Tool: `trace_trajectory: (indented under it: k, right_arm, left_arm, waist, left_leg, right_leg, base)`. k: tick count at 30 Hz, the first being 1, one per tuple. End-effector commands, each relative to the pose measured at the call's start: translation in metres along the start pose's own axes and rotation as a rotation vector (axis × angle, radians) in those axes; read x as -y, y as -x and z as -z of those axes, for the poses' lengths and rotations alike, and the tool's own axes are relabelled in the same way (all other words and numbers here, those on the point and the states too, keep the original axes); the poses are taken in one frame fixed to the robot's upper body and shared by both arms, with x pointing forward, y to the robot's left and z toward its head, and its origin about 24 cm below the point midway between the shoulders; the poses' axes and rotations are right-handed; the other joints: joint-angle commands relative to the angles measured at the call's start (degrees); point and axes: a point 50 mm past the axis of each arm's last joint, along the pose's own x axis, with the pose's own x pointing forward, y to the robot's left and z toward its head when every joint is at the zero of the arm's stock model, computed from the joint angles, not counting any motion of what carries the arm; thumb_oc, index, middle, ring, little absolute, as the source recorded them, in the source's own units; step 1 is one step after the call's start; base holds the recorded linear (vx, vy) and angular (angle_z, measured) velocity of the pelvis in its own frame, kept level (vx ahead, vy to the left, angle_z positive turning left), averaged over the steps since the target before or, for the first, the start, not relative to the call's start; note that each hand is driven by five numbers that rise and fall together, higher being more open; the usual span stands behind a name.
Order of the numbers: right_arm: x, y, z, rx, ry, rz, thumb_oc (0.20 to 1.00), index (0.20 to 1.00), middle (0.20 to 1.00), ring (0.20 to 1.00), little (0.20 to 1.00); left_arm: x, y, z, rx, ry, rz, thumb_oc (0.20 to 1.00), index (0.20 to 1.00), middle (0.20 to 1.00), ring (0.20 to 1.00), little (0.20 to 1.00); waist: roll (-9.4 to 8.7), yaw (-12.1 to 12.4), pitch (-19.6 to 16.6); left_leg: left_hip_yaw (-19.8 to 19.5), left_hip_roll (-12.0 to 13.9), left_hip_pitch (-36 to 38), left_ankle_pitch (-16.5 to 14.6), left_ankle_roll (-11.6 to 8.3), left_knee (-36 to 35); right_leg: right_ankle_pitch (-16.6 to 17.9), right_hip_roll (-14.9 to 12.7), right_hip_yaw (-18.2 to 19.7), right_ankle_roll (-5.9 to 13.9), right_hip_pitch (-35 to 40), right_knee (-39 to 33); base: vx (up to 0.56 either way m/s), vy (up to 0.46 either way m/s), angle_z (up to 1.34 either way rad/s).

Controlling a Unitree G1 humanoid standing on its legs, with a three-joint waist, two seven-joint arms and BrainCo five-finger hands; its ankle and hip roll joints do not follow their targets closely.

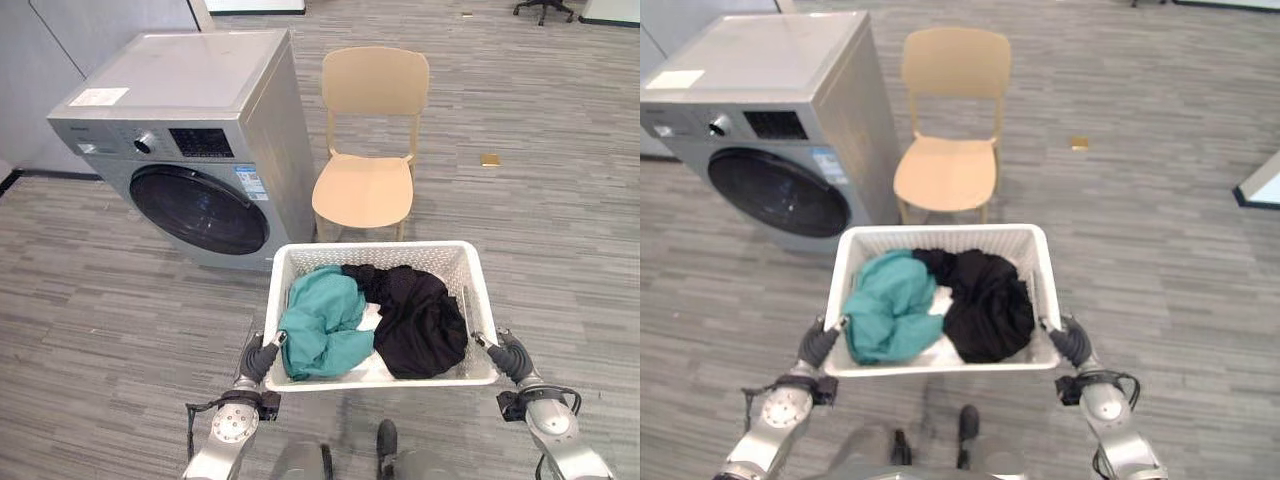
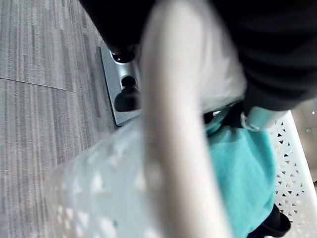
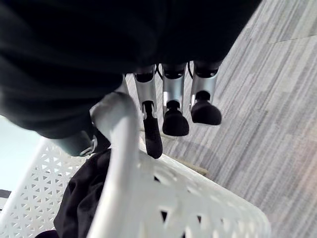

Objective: Grab the laundry basket,head to the washer,open it,put in the laundry and shut it.

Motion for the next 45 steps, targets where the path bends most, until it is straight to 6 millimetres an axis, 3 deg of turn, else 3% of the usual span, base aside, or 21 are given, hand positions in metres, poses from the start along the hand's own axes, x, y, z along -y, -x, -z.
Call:
trace_trajectory:
  k: [1, 2, 6, 8, 9, 10, 11, 12, 13, 15, 16, 19, 20, 22, 27, 28, 29, 31, 35, 37, 45]
  right_arm:
    - [0.012, -0.002, -0.034, 0.187, -0.112, 0.038, 0.200, 0.200, 0.200, 0.200, 0.200]
    - [0.012, -0.002, -0.033, 0.182, -0.102, 0.046, 0.200, 0.200, 0.200, 0.200, 0.200]
    - [0.009, -0.002, -0.037, 0.201, -0.108, 0.035, 0.200, 0.200, 0.200, 0.200, 0.200]
    - [0.008, -0.002, -0.037, 0.203, -0.108, 0.028, 0.200, 0.200, 0.200, 0.200, 0.200]
    - [0.002, -0.002, -0.039, 0.213, -0.110, 0.009, 0.200, 0.200, 0.200, 0.200, 0.200]
    - [0.002, -0.003, -0.040, 0.213, -0.110, 0.010, 0.200, 0.200, 0.200, 0.200, 0.200]
    - [-0.003, -0.004, -0.042, 0.223, -0.121, -0.008, 0.200, 0.200, 0.200, 0.200, 0.200]
    - [-0.003, -0.004, -0.042, 0.224, -0.121, -0.008, 0.200, 0.200, 0.200, 0.200, 0.200]
    - [-0.007, -0.005, -0.046, 0.238, -0.132, -0.015, 0.200, 0.200, 0.200, 0.200, 0.200]
    - [-0.008, -0.005, -0.047, 0.241, -0.130, -0.023, 0.200, 0.200, 0.200, 0.200, 0.200]
    - [-0.007, -0.006, -0.049, 0.249, -0.128, -0.025, 0.200, 0.200, 0.200, 0.200, 0.200]
    - [-0.006, -0.008, -0.049, 0.247, -0.127, -0.019, 0.200, 0.200, 0.200, 0.200, 0.200]
    - [-0.005, -0.007, -0.048, 0.245, -0.135, -0.008, 0.200, 0.200, 0.200, 0.200, 0.200]
    - [-0.004, -0.006, -0.047, 0.239, -0.130, -0.002, 0.200, 0.200, 0.200, 0.200, 0.200]
    - [-0.004, -0.004, -0.040, 0.213, -0.108, -0.014, 0.200, 0.200, 0.200, 0.200, 0.200]
    - [-0.002, -0.004, -0.035, 0.195, -0.091, -0.003, 0.200, 0.200, 0.200, 0.200, 0.200]
    - [-0.002, -0.004, -0.035, 0.196, -0.091, -0.003, 0.200, 0.200, 0.200, 0.200, 0.200]
    - [0.001, -0.006, -0.034, 0.188, -0.070, 0.001, 0.200, 0.200, 0.200, 0.200, 0.200]
    - [0.005, -0.010, -0.032, 0.172, -0.024, -0.001, 0.200, 0.200, 0.200, 0.200, 0.200]
    - [0.003, -0.013, -0.028, 0.150, -0.017, -0.002, 0.200, 0.200, 0.200, 0.200, 0.200]
    - [-0.017, -0.028, -0.032, 0.147, 0.011, -0.051, 0.200, 0.200, 0.200, 0.200, 0.200]
  left_arm:
    - [-0.018, -0.003, -0.034, 0.182, 0.042, -0.056, 0.200, 0.200, 0.200, 0.200, 0.200]
    - [-0.019, -0.003, -0.033, 0.175, 0.041, -0.062, 0.200, 0.200, 0.200, 0.200, 0.200]
    - [-0.021, -0.001, -0.032, 0.172, 0.025, -0.062, 0.200, 0.200, 0.200, 0.200, 0.200]
    - [-0.020, -0.001, -0.032, 0.171, 0.025, -0.056, 0.200, 0.200, 0.200, 0.200, 0.200]
    - [-0.019, -0.003, -0.033, 0.171, 0.016, -0.043, 0.200, 0.200, 0.200, 0.200, 0.200]
    - [-0.019, -0.003, -0.033, 0.172, 0.016, -0.043, 0.200, 0.200, 0.200, 0.200, 0.200]
    - [-0.021, -0.004, -0.033, 0.172, -0.004, -0.042, 0.200, 0.200, 0.200, 0.200, 0.200]
    - [-0.021, -0.004, -0.033, 0.172, -0.004, -0.042, 0.200, 0.200, 0.200, 0.200, 0.200]
    - [-0.025, -0.005, -0.035, 0.179, -0.010, -0.051, 0.200, 0.200, 0.200, 0.200, 0.200]
    - [-0.026, -0.005, -0.037, 0.184, -0.008, -0.053, 0.200, 0.200, 0.200, 0.200, 0.200]
    - [-0.027, -0.005, -0.037, 0.185, -0.012, -0.058, 0.200, 0.200, 0.200, 0.200, 0.200]
    - [-0.029, -0.004, -0.037, 0.187, -0.014, -0.058, 0.200, 0.200, 0.200, 0.200, 0.200]
    - [-0.029, -0.004, -0.036, 0.184, -0.009, -0.068, 0.200, 0.200, 0.200, 0.200, 0.200]
    - [-0.030, -0.005, -0.034, 0.175, -0.006, -0.083, 0.200, 0.200, 0.200, 0.200, 0.200]
    - [-0.028, -0.003, -0.027, 0.155, -0.021, -0.076, 0.200, 0.200, 0.200, 0.200, 0.200]
    - [-0.024, -0.004, -0.023, 0.139, -0.004, -0.078, 0.200, 0.200, 0.200, 0.200, 0.200]
    - [-0.023, -0.004, -0.023, 0.139, -0.004, -0.078, 0.200, 0.200, 0.200, 0.200, 0.200]
    - [-0.022, -0.006, -0.018, 0.114, 0.001, -0.084, 0.200, 0.200, 0.200, 0.200, 0.200]
    - [-0.017, -0.014, -0.011, 0.070, -0.012, -0.085, 0.200, 0.200, 0.200, 0.200, 0.200]
    - [-0.013, -0.021, -0.007, 0.039, -0.030, -0.092, 0.200, 0.200, 0.200, 0.200, 0.200]
    - [-0.005, -0.038, -0.006, 0.007, -0.062, -0.104, 0.200, 0.200, 0.200, 0.200, 0.200]
  waist:
    - [0.75, 1.44, -1.42]
    - [0.75, 2.21, -1.52]
    - [1.04, 3.23, -3.53]
    - [0.65, 3.34, -4.05]
    - [-0.72, 3.14, -4.33]
    - [-0.57, 3.30, -4.45]
    - [-1.52, 2.77, -4.31]
    - [-1.37, 2.92, -4.38]
    - [-1.38, 2.79, -4.02]
    - [-0.90, 2.47, -3.51]
    - [-0.24, 1.36, -2.22]
    - [0.02, 0.53, -1.15]
    - [-0.38, -0.58, -0.27]
    - [-0.65, -1.40, 0.33]
    - [-1.13, -1.77, -0.39]
    - [-1.30, -1.52, -1.11]
    - [-1.24, -1.63, -1.10]
    - [-0.99, -1.55, -1.62]
    - [-0.39, -1.51, -1.82]
    - [-0.34, -1.12, -0.90]
    - [1.25, -1.55, 1.63]
  left_leg:
    - [-0.35, 0.73, -0.53, 10.05, -0.16, -14.56]
    - [1.39, 1.69, -2.95, 12.59, -0.95, -21.38]
    - [2.44, 2.37, -1.84, 15.91, -0.52, -23.44]
    - [2.40, 1.88, -1.74, 15.78, -0.07, -21.95]
    - [2.92, 0.45, -1.13, 13.58, 1.37, -18.98]
    - [3.01, 0.68, -1.33, 13.67, 1.37, -18.96]
    - [3.80, -0.29, 1.09, 10.75, 2.80, -17.89]
    - [3.89, -0.06, 0.98, 10.88, 2.78, -17.95]
    - [4.59, -0.60, 4.30, 8.17, 4.13, -17.62]
    - [4.43, -0.44, 6.53, 7.45, 4.46, -18.45]
    - [3.51, -0.72, 10.34, 6.09, 4.72, -20.20]
    - [2.92, -0.93, 12.54, 5.16, 4.40, -20.93]
    - [1.56, -1.73, 15.05, 3.80, 3.83, -21.58]
    - [0.24, -2.00, 16.63, 2.56, 3.24, -21.56]
    - [-0.95, -2.54, 18.25, -1.26, 2.59, -18.07]
    - [-0.47, -1.85, 17.56, -1.86, 1.16, -14.20]
    - [-0.57, -1.78, 17.39, -1.99, 1.12, -13.92]
    - [-0.72, -0.68, 16.03, -1.19, 0.20, -10.73]
    - [-0.17, 1.28, 13.58, 0.21, -0.52, -13.11]
    - [0.16, 2.64, 10.14, 3.59, -1.30, -15.69]
    - [1.53, 2.62, 8.40, 4.84, -0.95, -19.04]
  right_leg:
    - [-8.44, -1.08, 1.37, 7.73, 2.61, 3.85]
    - [-10.56, -0.73, 1.64, 7.99, 5.87, 3.81]
    - [-12.71, -1.27, 3.57, 9.23, 9.66, 5.38]
    - [-12.29, -2.18, 4.06, 9.79, 9.78, 7.19]
    - [-7.20, -4.84, 5.00, 11.98, 8.52, 13.65]
    - [-7.00, -4.67, 5.18, 11.96, 8.26, 13.60]
    - [-1.70, -6.43, 6.07, 13.97, 5.70, 20.63]
    - [-1.46, -6.24, 6.23, 13.93, 5.53, 20.52]
    - [3.10, -7.36, 5.41, 14.66, 1.57, 26.44]
    - [3.03, -6.76, 4.87, 14.07, -1.75, 28.35]
    - [-0.39, -4.92, 2.75, 13.06, -7.02, 26.77]
    - [-2.10, -3.87, 0.40, 12.49, -10.68, 22.04]
    - [-2.81, -2.96, -0.82, 12.22, -13.15, 15.27]
    - [-1.80, -3.16, -1.56, 12.47, -13.74, 8.83]
    - [-0.53, -4.08, -1.46, 11.61, -11.84, 6.08]
    - [-0.15, -4.49, -2.43, 10.57, -9.84, 5.38]
    - [-0.11, -4.46, -2.55, 10.54, -9.77, 5.27]
    - [-0.50, -4.30, -3.28, 9.83, -8.10, 4.27]
    - [-2.17, -4.33, -3.84, 9.16, -6.40, 2.74]
    - [-2.43, -4.65, -4.24, 9.28, -5.71, 1.74]
    - [-1.90, -4.38, -2.66, 9.14, -9.53, 2.97]
  base:
    - [0.69, 0.119, -0.26]
    - [0.53, 0.084, -0.32]
    - [0.59, 0.204, -0.29]
    - [0.38, 0.185, -0.45]
    - [0.25, 0.149, -0.41]
    - [0.53, 0.294, -0.29]
    - [0.26, 0.147, -0.12]
    - [0.48, 0.252, -0.07]
    - [0.21, 0.106, -0.05]
    - [0.35, 0.141, -0.25]
    - [0.47, 0.135, -0.39]
    - [0.29, 0.025, -0.01]
    - [0.41, -0.050, 0.34]
    - [0.31, -0.084, 0.47]
    - [0.28, -0.121, 0.49]
    - [0.16, -0.106, 0.31]
    - [0.22, -0.152, 0.41]
    - [0.12, -0.084, 0.48]
    - [0.07, 0.008, 0.14]
    - [-0.01, 0.043, 0.02]
    - [-0.07, 0.093, -0.22]
